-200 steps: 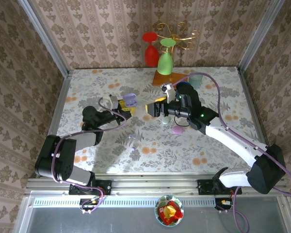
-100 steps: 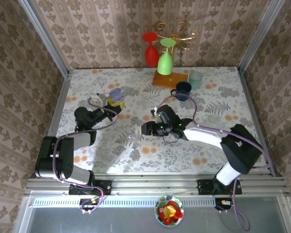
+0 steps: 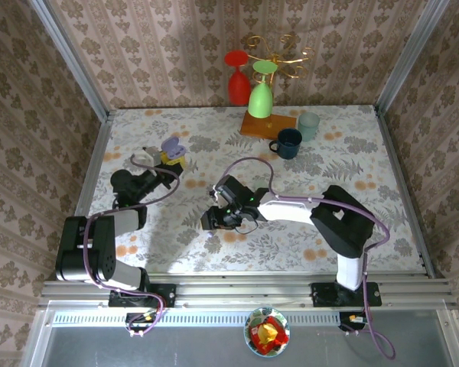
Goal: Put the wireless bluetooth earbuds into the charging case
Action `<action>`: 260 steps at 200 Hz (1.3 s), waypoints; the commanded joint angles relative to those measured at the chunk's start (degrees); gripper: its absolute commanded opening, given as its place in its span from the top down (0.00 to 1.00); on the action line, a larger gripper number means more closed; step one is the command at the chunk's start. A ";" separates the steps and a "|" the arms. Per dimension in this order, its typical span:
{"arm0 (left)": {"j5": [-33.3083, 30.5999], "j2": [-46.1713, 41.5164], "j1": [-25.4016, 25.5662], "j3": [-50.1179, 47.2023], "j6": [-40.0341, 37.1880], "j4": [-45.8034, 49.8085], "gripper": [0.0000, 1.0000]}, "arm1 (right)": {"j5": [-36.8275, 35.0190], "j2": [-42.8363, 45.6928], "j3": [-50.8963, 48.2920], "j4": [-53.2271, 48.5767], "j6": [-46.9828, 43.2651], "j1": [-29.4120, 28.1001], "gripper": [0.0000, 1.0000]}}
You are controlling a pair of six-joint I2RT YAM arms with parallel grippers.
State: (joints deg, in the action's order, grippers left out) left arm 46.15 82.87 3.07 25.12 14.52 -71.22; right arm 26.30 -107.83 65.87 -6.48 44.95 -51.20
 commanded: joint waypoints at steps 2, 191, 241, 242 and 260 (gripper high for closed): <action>-0.57 -1.90 -0.83 -0.55 -0.75 -1.82 0.68 | 3.93 -2.80 3.66 -5.52 -1.35 -2.57 0.55; -0.08 -2.93 -1.57 -0.86 0.16 -1.87 0.68 | -5.03 -6.67 5.02 -7.20 1.80 -0.43 0.55; -0.01 -2.80 -1.49 -0.81 0.15 -1.90 0.68 | -6.09 -8.63 7.16 -6.29 1.75 0.20 0.59; -0.01 -2.85 -1.49 -0.84 0.15 -1.86 0.68 | -6.09 -8.67 7.17 -6.23 1.78 0.21 0.59; -0.01 -3.10 -1.55 -0.95 0.20 -1.89 0.68 | -6.78 -8.91 6.83 -6.04 2.51 0.40 0.62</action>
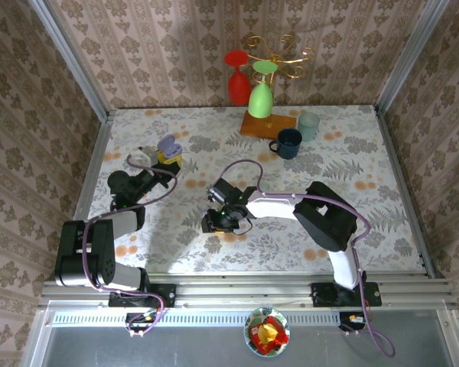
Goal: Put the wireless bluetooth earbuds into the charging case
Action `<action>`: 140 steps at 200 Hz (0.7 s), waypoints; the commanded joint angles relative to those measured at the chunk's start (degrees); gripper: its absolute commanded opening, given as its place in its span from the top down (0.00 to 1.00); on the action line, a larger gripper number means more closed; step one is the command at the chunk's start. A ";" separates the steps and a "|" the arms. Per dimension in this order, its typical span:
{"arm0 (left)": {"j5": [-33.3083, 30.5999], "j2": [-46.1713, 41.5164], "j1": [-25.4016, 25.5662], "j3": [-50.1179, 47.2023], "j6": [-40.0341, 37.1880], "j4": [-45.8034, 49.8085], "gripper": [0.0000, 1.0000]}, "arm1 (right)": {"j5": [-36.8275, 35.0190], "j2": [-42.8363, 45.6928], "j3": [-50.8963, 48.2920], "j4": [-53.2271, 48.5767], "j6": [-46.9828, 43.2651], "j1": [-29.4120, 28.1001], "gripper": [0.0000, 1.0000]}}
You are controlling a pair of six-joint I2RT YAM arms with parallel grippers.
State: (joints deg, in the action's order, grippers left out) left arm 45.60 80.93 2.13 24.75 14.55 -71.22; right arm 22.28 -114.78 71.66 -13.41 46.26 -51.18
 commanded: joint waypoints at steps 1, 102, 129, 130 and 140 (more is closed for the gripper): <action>0.54 -1.18 -0.58 -0.58 0.15 -1.85 0.68 | -2.85 -1.95 0.99 0.91 1.29 0.38 0.63; 1.26 -0.71 -0.46 -0.50 0.48 -1.95 0.68 | -1.88 -1.81 -4.56 12.02 10.67 2.97 0.69; 1.49 -0.83 -0.54 -0.58 0.57 -1.99 0.68 | -2.40 -2.13 -5.30 12.72 11.73 3.71 0.72; 1.45 -0.89 -0.50 -0.58 0.57 -1.99 0.68 | -2.37 -2.12 -5.30 12.71 11.74 3.67 0.72; 1.54 -0.94 -0.42 -0.51 0.58 -1.98 0.68 | -2.27 -2.58 -5.22 12.43 11.66 3.75 0.73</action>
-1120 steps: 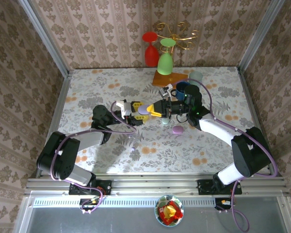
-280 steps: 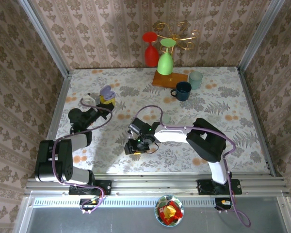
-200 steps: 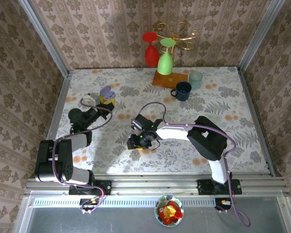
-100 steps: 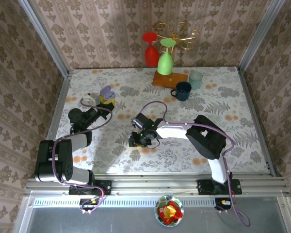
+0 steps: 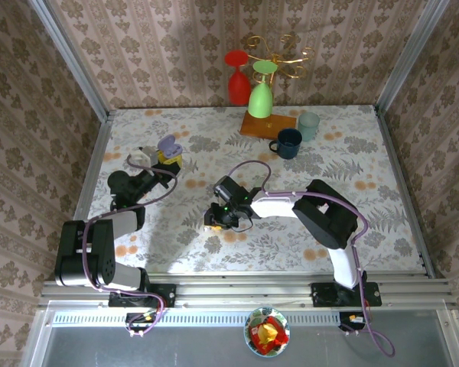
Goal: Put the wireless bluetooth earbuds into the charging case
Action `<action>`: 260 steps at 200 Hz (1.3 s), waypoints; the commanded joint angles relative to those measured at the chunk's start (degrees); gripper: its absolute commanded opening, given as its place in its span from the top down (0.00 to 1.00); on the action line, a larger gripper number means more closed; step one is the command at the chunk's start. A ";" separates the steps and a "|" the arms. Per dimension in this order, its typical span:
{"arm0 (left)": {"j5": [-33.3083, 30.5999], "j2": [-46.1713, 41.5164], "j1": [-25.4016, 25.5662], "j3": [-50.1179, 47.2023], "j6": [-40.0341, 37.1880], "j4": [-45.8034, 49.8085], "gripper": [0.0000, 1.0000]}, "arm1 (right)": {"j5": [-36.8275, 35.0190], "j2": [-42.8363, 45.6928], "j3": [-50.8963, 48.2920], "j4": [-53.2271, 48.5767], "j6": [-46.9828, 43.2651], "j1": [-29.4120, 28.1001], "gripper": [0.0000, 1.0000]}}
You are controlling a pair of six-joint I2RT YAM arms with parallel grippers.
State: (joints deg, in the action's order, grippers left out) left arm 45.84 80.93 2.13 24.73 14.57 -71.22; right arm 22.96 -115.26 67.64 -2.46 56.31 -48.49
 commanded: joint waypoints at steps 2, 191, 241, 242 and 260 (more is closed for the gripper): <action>1.27 -0.99 -0.45 -0.48 0.51 -1.95 0.68 | -2.95 -2.17 -1.13 1.38 1.54 1.06 0.73; 3.79 1.59 5.42 -1.65 -3.42 -1.88 0.69 | -15.45 12.61 -5.10 -5.94 -16.48 3.08 0.80; 6.58 3.08 11.92 -3.60 -6.90 -1.85 0.69 | -23.08 25.41 -6.59 -9.91 -33.69 4.79 0.80; 6.64 3.13 12.02 -3.62 -7.00 -1.88 0.69 | -23.19 25.64 -6.53 -10.01 -33.97 4.76 0.80; 7.51 3.70 13.37 -4.08 -9.12 -1.86 0.69 | -25.00 28.61 -5.16 -10.89 -38.91 4.77 0.80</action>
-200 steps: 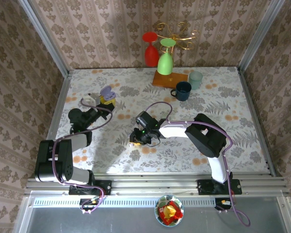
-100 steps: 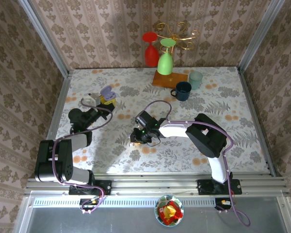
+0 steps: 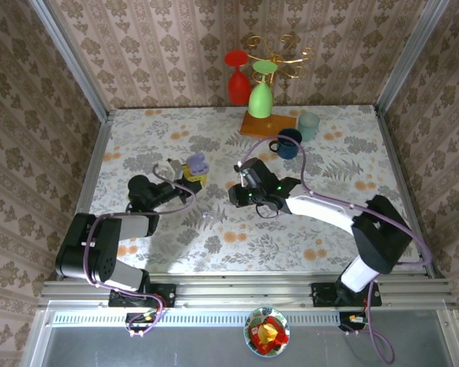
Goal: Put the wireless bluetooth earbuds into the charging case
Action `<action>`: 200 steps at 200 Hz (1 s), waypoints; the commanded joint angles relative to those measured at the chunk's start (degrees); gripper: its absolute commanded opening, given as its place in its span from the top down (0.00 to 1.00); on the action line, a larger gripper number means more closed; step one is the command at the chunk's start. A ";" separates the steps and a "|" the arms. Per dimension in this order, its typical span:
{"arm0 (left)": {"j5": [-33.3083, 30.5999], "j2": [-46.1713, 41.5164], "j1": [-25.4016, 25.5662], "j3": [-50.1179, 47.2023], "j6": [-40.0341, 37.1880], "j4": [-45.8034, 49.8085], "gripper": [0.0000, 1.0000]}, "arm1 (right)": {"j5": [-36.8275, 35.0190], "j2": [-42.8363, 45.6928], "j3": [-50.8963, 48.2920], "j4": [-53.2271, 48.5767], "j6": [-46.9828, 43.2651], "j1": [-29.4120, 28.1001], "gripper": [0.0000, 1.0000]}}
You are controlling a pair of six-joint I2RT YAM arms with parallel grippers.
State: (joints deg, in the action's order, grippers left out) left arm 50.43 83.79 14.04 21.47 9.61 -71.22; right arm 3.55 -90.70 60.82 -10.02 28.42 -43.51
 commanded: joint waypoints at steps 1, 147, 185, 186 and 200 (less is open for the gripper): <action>3.00 0.89 1.53 -0.86 -4.33 -1.79 0.69 | -5.76 4.22 1.71 -3.33 -11.24 -0.19 0.80; 9.77 4.93 3.89 1.05 -6.54 -1.92 0.71 | -7.40 0.05 18.03 -10.60 -29.69 -5.74 0.80; 9.77 4.54 3.97 1.11 -6.62 -1.86 0.71 | -7.20 -1.24 18.29 -11.29 -29.81 -5.93 0.80; 9.73 4.54 3.97 1.11 -6.62 -1.88 0.71 | -7.18 -1.28 18.33 -11.31 -29.78 -5.91 0.80; 9.58 4.37 3.97 0.95 -6.58 -1.90 0.71 | -7.34 -1.67 18.55 -11.78 -29.84 -5.89 0.80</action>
State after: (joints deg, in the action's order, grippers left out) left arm 58.72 88.47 17.65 21.17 3.97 -71.24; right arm -2.85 -91.26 77.23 -19.86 -0.14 -49.10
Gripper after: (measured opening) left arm 0.351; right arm 0.198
